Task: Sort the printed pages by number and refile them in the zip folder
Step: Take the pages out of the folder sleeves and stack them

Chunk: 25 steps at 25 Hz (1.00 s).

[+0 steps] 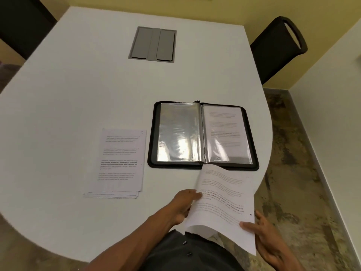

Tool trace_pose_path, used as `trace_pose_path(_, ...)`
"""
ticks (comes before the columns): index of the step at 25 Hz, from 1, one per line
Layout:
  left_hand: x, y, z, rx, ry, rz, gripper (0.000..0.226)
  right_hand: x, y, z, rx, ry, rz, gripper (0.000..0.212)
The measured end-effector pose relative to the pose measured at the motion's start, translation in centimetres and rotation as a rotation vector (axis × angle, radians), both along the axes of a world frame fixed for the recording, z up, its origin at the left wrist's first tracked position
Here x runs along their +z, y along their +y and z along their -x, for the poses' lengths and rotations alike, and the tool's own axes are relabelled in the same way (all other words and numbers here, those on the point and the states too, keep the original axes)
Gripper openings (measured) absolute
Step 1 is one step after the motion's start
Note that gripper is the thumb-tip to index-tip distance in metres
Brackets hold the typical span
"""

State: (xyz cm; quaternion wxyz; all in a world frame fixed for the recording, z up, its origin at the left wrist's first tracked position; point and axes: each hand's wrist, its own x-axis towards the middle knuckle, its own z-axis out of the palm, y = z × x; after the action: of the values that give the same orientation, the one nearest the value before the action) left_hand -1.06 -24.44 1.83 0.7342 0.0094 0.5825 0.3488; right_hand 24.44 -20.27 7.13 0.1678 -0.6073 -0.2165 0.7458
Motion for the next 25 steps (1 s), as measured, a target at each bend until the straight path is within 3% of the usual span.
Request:
trace_pose_path(2, 0.4, -0.7, 0.9, -0.014, 0.034, -0.037, 0.034, 0.8, -0.7, 0.7, 0.008, 0.014, -0.011, 0.109)
trace_pose_path(4, 0.8, -1.7, 2.2, 0.017, 0.07, -0.087, 0.038, 1.3, -1.0, 2.0, 0.009, 0.026, -0.038, 0.082)
trace_pose_path(10, 1.6, -5.3, 9.9, 0.018, 0.581, -0.243, 0.036, 1.2, -0.9, 9.7, 0.199, -0.028, -0.22, 0.042)
trace_pose_path(15, 2.1, -7.9, 16.8, 0.14, 0.773, -0.236, 0.036, -0.4, -0.1, 18.4, 0.428, -0.123, -0.391, 0.027)
trace_pose_path(21, 0.9, -10.0, 23.3, 0.217, 0.881, -0.183, 0.039, -3.2, 1.2, 27.7, 0.577, -0.188, -0.422, 0.023)
trace_pose_path(25, -0.1, -10.0, 26.3, 0.219, 0.963, -0.118, 0.044, -3.9, 1.1, 32.1, 0.604, -0.314, -0.567, 0.046)
